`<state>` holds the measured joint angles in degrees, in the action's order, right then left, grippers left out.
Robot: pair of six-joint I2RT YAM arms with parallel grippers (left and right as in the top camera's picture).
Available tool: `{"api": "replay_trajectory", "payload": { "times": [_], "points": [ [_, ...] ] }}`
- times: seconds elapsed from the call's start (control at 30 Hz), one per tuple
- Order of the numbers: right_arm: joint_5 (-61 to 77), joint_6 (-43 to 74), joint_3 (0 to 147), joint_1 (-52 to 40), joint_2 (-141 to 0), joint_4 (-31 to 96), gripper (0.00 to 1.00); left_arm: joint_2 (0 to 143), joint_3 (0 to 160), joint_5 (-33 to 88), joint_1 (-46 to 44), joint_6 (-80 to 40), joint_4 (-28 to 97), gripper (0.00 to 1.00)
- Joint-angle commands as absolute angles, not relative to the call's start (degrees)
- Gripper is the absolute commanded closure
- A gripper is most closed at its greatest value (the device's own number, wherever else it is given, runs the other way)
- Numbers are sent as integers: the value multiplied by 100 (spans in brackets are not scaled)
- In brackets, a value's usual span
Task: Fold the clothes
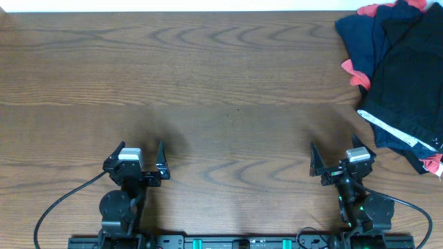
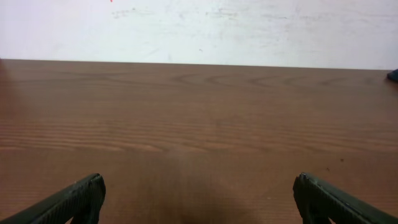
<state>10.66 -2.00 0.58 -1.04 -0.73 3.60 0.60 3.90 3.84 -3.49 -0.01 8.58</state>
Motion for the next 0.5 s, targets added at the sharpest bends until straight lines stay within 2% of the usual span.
{"api": "replay_trajectory", "payload": {
  "times": [0.0,0.47],
  "points": [
    [1094,-222,78,-152,-45,414,1,60,314,338,-368,-25,1044,2],
    [1052,-222,78,-152,-45,414,1,60,314,338,-368,-25,1044,2]
  ]
}}
